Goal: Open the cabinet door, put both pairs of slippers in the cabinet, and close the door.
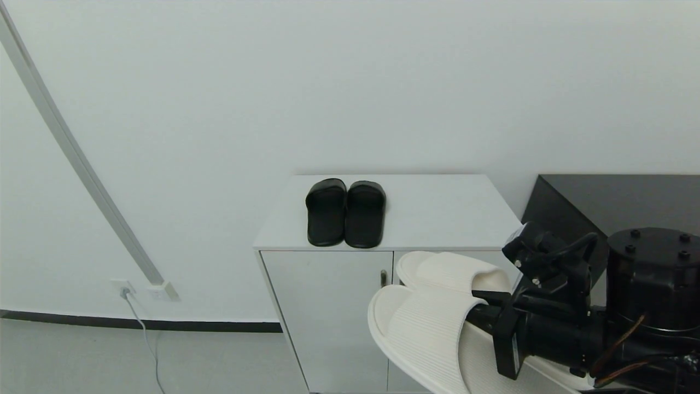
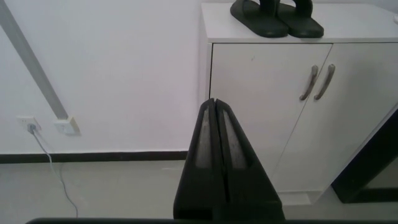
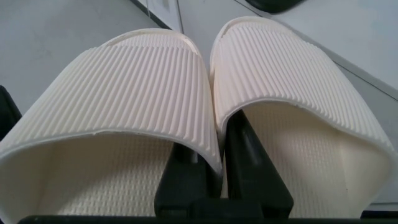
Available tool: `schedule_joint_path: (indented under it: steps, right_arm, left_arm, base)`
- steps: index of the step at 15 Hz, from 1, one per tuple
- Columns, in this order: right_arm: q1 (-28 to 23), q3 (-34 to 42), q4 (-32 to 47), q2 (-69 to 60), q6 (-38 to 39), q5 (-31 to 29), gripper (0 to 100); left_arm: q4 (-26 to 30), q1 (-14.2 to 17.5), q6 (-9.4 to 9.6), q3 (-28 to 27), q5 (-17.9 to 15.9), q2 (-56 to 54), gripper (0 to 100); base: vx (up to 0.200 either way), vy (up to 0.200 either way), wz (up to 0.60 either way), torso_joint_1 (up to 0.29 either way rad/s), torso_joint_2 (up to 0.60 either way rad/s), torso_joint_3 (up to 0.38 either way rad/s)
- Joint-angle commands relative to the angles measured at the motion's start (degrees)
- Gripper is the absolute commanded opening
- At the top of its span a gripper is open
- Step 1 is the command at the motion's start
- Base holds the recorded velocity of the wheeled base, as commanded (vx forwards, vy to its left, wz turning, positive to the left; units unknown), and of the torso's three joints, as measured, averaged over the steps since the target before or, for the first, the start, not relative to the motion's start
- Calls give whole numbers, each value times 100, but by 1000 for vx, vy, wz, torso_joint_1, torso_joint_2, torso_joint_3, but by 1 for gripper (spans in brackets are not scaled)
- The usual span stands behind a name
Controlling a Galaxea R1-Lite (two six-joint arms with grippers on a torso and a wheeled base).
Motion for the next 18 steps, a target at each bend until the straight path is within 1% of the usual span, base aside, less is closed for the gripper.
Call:
schedule_joint_path:
  steps: [1,4,5,7,18]
  right_arm:
    - [6,26,-5,16,-2,4,0]
    - [-3,44,4,51,16,12,0]
    - [-3,70,-5,69,25,21,0]
    - [-3,79,-5,104,25,65,0]
    - [-12,114,-110,148,7,91,0]
  left_arm:
    - [3,1,-6,2,0,4,0]
    - [3,1,-15,-7,-17,4,0]
    - [12,1,-15,-7,-26,4,100]
    - [12,1,-76,-7,-35,4,100]
    - [3,1,-50,-7,-26,4,100]
  base:
    - [0,0,0,-61,134,80]
    - [0,0,0,-147,351,194]
    - [0,0,0,-163,408,232]
    - [0,0,0,-222,508,286]
    - [0,0,0,-211,534,318]
